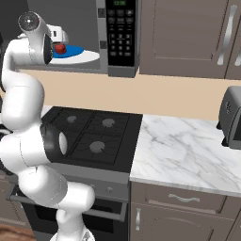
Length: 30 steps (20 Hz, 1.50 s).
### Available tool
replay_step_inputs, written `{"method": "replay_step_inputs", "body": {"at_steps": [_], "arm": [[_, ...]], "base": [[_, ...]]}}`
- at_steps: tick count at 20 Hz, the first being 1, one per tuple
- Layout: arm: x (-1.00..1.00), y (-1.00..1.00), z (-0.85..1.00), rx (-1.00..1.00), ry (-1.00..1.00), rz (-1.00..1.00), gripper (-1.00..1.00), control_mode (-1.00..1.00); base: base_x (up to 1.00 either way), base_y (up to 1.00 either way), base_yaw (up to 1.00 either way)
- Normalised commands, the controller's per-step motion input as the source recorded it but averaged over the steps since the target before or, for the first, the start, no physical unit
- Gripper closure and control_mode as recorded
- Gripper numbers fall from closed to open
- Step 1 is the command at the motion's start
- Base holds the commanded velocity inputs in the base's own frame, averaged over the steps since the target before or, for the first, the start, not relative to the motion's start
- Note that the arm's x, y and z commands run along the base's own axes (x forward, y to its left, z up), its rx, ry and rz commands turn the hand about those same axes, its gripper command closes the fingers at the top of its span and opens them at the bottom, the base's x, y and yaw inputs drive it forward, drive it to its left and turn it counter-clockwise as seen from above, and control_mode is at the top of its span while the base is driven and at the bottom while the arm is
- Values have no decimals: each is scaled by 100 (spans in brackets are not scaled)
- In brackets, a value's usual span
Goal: Pick the bell pepper from the counter and place it in the microwave. Then turn on the microwave.
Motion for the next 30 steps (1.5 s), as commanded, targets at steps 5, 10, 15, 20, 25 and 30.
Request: {"method": "replay_step_inputs", "body": {"at_steps": [5,10,15,20,25,30], "arm": [[-49,-13,6,1,1,0,-100,-100],[-52,-17,0,4,0,0,-100,-100],[-55,-18,0,5,0,0,-100,-100],[-53,-13,1,6,0,0,-100,-100],[-53,-9,5,7,0,0,-100,-100],[-51,-7,6,9,0,-2,-100,-100]], "base": [[0,0,0],[0,0,0],[0,0,0],[0,0,0],[0,0,0],[0,0,0]]}}
